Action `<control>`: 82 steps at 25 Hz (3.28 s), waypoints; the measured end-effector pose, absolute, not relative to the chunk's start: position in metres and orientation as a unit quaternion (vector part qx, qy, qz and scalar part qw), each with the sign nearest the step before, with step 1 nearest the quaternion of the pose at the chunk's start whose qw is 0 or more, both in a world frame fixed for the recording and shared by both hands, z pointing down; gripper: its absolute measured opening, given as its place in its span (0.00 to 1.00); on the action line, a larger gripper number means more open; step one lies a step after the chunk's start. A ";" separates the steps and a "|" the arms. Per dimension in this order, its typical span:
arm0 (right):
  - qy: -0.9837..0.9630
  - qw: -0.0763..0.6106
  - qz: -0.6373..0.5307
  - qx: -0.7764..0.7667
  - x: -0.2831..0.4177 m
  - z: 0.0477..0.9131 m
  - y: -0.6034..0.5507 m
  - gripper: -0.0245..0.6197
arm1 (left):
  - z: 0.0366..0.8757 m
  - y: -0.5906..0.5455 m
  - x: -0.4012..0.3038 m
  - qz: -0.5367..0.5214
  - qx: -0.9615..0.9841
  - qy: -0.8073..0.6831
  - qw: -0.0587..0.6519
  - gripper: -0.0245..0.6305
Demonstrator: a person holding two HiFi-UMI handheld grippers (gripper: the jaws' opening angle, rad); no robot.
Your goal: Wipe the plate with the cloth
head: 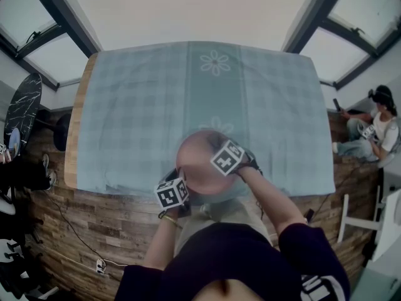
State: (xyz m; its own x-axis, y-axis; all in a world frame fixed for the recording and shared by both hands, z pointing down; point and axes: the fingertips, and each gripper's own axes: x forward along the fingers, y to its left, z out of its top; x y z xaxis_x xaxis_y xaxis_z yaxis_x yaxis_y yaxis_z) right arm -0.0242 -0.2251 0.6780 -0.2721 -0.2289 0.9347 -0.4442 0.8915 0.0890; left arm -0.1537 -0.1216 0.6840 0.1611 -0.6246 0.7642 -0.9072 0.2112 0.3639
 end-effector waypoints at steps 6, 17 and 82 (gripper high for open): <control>-0.793 0.565 0.096 0.207 -0.027 0.679 -0.222 0.09 | 0.685 -0.122 -0.154 0.155 0.609 -0.629 0.458 0.11; -0.803 0.560 0.099 0.176 -0.041 0.680 -0.196 0.09 | 0.686 -0.121 -0.155 0.156 0.612 -0.627 0.456 0.11; -0.818 0.551 0.087 0.138 -0.015 0.651 -0.167 0.09 | 0.683 -0.124 -0.154 0.139 0.620 -0.627 0.451 0.11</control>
